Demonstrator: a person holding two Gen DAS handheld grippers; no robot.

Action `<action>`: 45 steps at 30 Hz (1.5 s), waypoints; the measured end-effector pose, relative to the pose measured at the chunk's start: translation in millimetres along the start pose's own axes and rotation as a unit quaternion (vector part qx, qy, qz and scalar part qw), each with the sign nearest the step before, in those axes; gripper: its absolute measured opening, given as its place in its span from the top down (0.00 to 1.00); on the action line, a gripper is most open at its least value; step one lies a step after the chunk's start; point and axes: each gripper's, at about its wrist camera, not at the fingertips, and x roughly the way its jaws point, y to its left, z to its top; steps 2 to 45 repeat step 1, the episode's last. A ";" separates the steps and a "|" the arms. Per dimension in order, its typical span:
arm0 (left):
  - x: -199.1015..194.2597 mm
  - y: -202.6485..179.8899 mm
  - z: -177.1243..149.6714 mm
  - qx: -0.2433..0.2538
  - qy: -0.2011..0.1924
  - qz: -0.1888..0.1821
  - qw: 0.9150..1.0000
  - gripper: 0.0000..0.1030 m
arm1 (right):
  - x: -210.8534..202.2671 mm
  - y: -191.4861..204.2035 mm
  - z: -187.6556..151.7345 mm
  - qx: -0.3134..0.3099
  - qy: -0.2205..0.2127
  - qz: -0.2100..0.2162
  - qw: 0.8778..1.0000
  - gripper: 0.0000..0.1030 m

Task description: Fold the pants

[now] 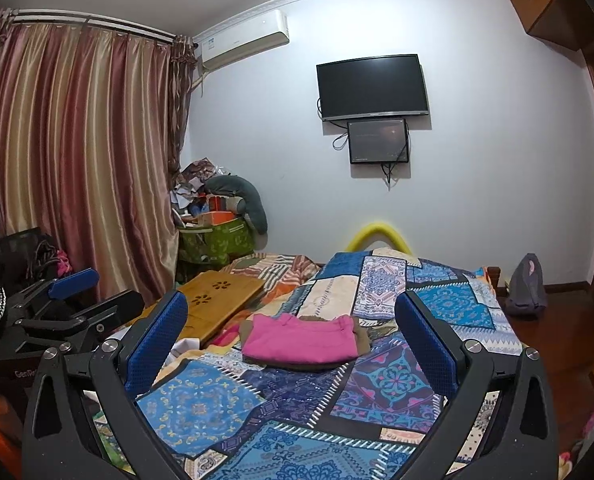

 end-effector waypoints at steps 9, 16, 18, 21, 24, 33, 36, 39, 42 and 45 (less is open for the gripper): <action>1.2 0.0 -0.2 0.000 0.001 0.000 1.000 0.00 | 0.5 -0.5 -0.7 0.001 0.001 0.000 1.000 0.00; 1.2 0.0 -0.2 0.000 0.001 0.000 1.000 0.00 | 0.5 -0.5 -0.7 0.001 0.001 0.000 1.000 0.00; 1.2 0.0 -0.2 0.000 0.001 0.000 1.000 0.00 | 0.5 -0.5 -0.7 0.001 0.001 0.000 1.000 0.00; 1.2 0.0 -0.2 0.000 0.001 0.000 1.000 0.00 | 0.5 -0.5 -0.7 0.001 0.001 0.000 1.000 0.00; 1.2 0.0 -0.2 0.000 0.001 0.000 1.000 0.00 | 0.5 -0.5 -0.7 0.001 0.001 0.000 1.000 0.00; 1.2 0.0 -0.2 0.000 0.001 0.000 1.000 0.00 | 0.5 -0.5 -0.7 0.001 0.001 0.000 1.000 0.00; 1.2 0.0 -0.2 0.000 0.001 0.000 1.000 0.00 | 0.5 -0.5 -0.7 0.001 0.001 0.000 1.000 0.00; 1.2 0.0 -0.2 0.000 0.001 0.000 1.000 0.00 | 0.5 -0.5 -0.7 0.001 0.001 0.000 1.000 0.00; 1.2 0.0 -0.2 0.000 0.001 0.000 1.000 0.00 | 0.5 -0.5 -0.7 0.001 0.001 0.000 1.000 0.00; 1.2 0.0 -0.2 0.000 0.001 0.000 1.000 0.00 | 0.5 -0.5 -0.7 0.001 0.001 0.000 1.000 0.00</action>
